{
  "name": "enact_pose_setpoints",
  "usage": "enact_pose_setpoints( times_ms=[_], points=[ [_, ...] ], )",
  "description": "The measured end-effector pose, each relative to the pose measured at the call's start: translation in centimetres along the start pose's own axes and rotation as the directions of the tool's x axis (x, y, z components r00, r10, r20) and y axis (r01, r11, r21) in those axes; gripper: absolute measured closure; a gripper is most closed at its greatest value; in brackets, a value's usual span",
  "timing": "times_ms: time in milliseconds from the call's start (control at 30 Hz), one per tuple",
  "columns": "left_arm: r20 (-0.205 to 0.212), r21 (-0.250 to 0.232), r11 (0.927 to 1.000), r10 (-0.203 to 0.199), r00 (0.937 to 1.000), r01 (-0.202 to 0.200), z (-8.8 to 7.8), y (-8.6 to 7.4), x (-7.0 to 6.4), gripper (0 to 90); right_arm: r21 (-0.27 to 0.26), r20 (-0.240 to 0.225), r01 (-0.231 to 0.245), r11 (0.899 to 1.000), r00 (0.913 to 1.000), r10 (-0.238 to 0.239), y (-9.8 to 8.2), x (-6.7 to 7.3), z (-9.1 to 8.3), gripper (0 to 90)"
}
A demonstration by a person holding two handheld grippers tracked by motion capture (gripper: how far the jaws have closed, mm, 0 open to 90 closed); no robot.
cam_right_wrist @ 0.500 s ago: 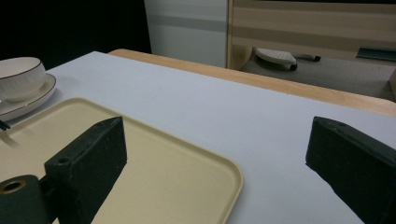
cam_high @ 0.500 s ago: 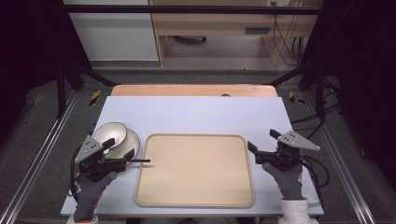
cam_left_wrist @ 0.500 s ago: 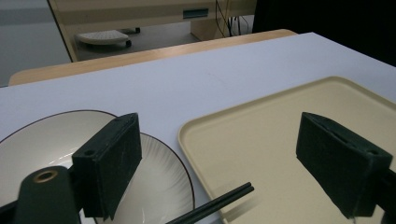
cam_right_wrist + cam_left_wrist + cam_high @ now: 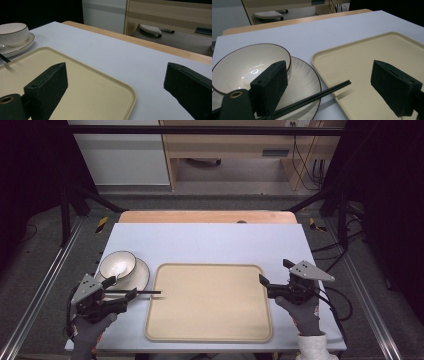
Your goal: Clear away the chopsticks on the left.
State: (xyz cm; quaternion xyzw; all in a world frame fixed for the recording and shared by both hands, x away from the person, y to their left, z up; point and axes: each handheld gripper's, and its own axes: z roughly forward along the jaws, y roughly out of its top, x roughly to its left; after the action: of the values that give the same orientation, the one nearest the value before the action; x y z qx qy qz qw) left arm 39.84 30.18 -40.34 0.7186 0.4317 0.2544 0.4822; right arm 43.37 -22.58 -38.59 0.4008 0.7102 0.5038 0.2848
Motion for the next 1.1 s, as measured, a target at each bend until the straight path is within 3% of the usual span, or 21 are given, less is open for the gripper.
enact_pose_setpoints(
  times_ms=[267,600,833,900,1100],
  points=[
    [-0.006,0.053,0.9983,-0.024,0.9997,0.025,-1.0,-2.3,0.9,14.7,0.002,-0.008,0.006,1.0,1.0,-0.006,0.2,0.4,0.0,5.3],
    [-0.043,0.118,0.9929,-0.001,0.9991,0.006,-0.7,-3.3,1.8,20.2,0.012,-0.006,0.006,1.0,1.0,-0.006,0.2,0.4,0.1,5.4],
    [-0.088,0.174,0.9833,0.069,0.9937,-0.053,0.6,-3.7,2.8,28.5,0.017,-0.012,0.005,1.0,0.9999,-0.005,0.1,0.5,0.3,5.6],
    [-0.095,0.2,0.9777,0.085,0.9919,-0.065,1.1,-3.9,3.2,32.0,0.034,-0.016,0.009,0.999,0.9998,-0.009,-0.1,0.6,0.6,5.6],
    [-0.094,0.201,0.977,0.093,0.9912,-0.073,2.1,-4.3,4.1,36.9,0.038,-0.016,0.007,0.999,0.9999,-0.006,-0.1,0.6,0.7,5.5]
  ],
)
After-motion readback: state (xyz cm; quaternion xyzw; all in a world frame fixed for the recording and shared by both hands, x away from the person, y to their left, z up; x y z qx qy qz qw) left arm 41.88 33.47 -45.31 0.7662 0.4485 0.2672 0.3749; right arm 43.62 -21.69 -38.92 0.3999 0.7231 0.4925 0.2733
